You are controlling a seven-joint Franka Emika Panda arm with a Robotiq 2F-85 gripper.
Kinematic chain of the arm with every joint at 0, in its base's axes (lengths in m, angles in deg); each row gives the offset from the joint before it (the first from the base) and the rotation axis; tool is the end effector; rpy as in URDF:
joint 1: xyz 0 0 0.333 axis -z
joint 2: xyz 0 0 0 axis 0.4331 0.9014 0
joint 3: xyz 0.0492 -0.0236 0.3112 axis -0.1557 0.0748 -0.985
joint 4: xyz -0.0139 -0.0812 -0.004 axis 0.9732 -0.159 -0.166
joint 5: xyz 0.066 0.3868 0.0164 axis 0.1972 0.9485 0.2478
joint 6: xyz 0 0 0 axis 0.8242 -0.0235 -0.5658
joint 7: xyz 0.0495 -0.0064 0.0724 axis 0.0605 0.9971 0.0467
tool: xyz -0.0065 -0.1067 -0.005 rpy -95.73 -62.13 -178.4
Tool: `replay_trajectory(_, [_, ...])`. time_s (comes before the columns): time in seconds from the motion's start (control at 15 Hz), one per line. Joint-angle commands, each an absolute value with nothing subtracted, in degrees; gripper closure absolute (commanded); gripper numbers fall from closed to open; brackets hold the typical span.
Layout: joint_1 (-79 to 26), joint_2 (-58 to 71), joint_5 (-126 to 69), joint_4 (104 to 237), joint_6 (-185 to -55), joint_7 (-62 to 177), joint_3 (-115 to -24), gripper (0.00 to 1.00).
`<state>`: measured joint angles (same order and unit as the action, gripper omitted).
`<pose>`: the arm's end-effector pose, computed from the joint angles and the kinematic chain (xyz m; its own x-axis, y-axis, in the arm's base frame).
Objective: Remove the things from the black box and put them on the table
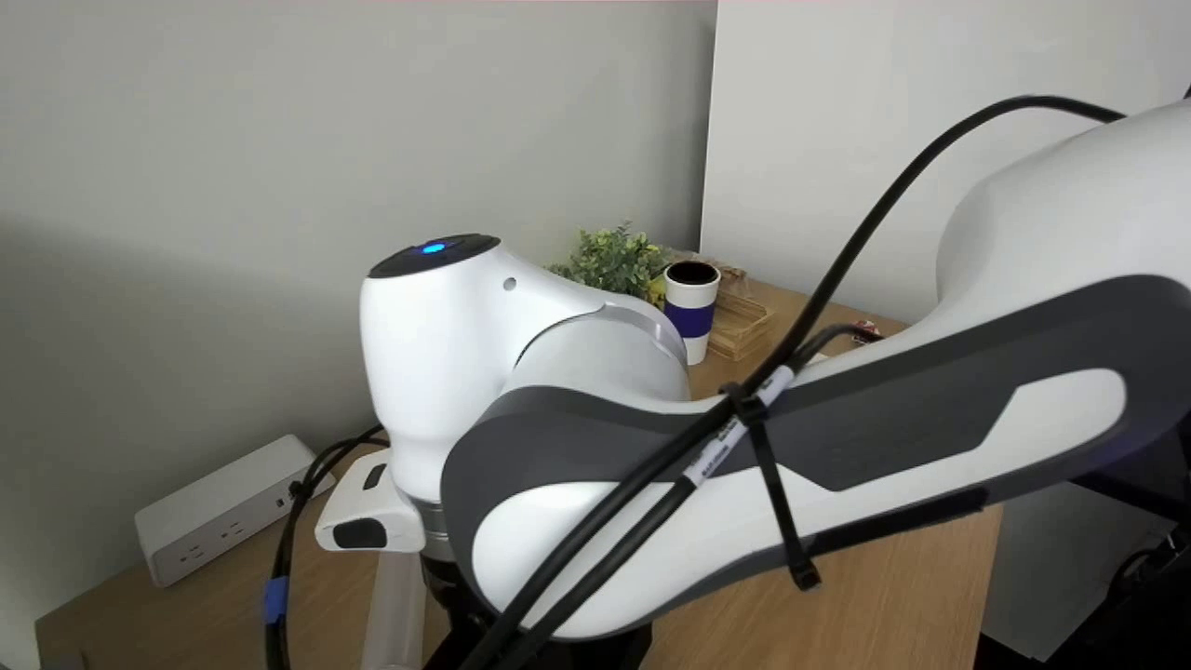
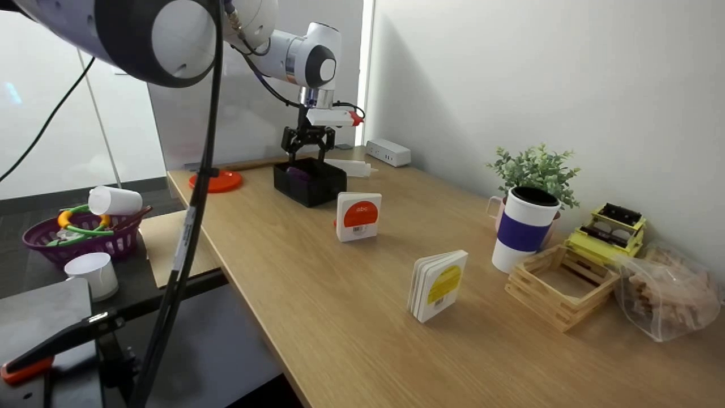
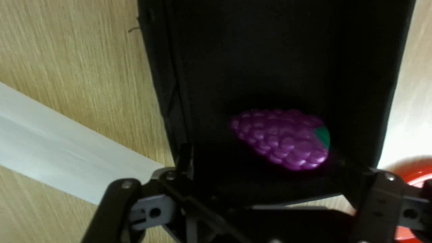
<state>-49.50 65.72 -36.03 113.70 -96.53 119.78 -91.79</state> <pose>0.6900 0.4145 0.1768 0.0133 0.9921 0.1251 0.9984 -0.0063 -0.0566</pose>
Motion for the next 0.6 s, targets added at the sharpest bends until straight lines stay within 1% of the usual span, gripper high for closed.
replay_trajectory(0.0, [-48.9, 65.2, -35.0, 115.6, -96.6, 120.2, -92.8, 0.0])
replay_trajectory(0.53, [-48.1, 65.6, -33.8, 116.9, -96.4, 120.5, -93.1, 0.0])
